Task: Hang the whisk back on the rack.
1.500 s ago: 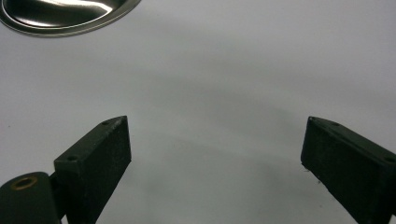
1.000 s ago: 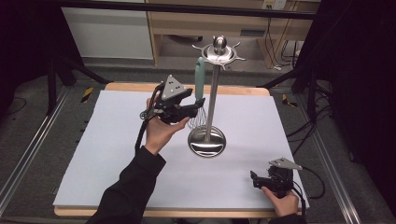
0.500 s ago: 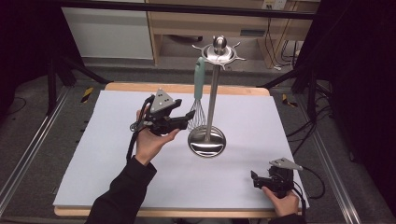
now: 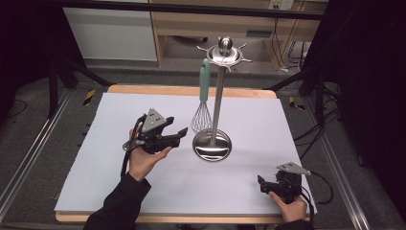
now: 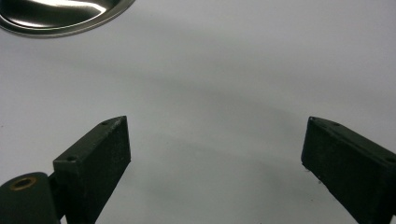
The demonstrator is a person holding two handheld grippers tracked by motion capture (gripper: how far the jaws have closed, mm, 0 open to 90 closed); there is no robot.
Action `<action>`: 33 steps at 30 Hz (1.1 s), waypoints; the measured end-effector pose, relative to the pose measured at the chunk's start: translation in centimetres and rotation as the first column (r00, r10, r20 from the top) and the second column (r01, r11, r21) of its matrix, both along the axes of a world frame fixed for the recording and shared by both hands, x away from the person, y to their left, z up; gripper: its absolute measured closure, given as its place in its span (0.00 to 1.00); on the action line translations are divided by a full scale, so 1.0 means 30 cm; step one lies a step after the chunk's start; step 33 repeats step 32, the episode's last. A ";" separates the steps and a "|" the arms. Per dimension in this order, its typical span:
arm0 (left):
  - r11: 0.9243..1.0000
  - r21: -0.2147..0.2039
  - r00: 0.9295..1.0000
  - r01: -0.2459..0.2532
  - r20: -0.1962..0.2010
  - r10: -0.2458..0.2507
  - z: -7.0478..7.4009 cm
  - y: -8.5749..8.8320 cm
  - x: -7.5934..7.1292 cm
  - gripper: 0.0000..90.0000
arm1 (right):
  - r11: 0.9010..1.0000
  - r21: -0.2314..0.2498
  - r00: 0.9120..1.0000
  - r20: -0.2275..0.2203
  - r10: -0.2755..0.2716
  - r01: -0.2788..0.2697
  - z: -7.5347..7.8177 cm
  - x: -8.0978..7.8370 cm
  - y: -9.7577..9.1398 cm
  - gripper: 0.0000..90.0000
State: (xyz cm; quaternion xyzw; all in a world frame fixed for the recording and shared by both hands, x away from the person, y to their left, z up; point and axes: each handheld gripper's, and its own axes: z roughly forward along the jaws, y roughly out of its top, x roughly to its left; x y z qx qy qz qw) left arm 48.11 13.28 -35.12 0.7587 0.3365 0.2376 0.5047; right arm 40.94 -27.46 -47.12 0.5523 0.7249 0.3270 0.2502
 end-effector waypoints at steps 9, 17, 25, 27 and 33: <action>0.999 0.016 0.999 -0.034 -0.016 0.035 -0.077 0.067 -0.037 0.39 | 1.000 -0.003 1.000 0.005 -0.010 0.010 0.001 -0.002 -0.001 0.09; 0.997 0.036 0.996 -0.073 -0.044 0.075 -0.141 0.140 -0.059 0.38 | 0.999 -0.009 0.999 0.008 -0.038 0.038 0.002 -0.002 -0.009 0.09; 0.992 0.071 0.991 -0.107 -0.075 0.113 -0.210 0.213 -0.080 0.37 | 0.996 -0.023 0.996 0.000 -0.084 0.084 -0.003 0.004 -0.027 0.09; 0.990 0.069 0.988 -0.123 -0.082 0.128 -0.228 0.236 -0.087 0.36 | 0.996 -0.021 0.996 -0.005 -0.092 0.091 -0.004 0.005 -0.031 0.09; 0.984 0.070 0.980 -0.163 -0.105 0.169 -0.270 0.303 -0.109 0.35 | 0.993 -0.022 0.993 -0.017 -0.116 0.116 -0.008 0.006 -0.043 0.09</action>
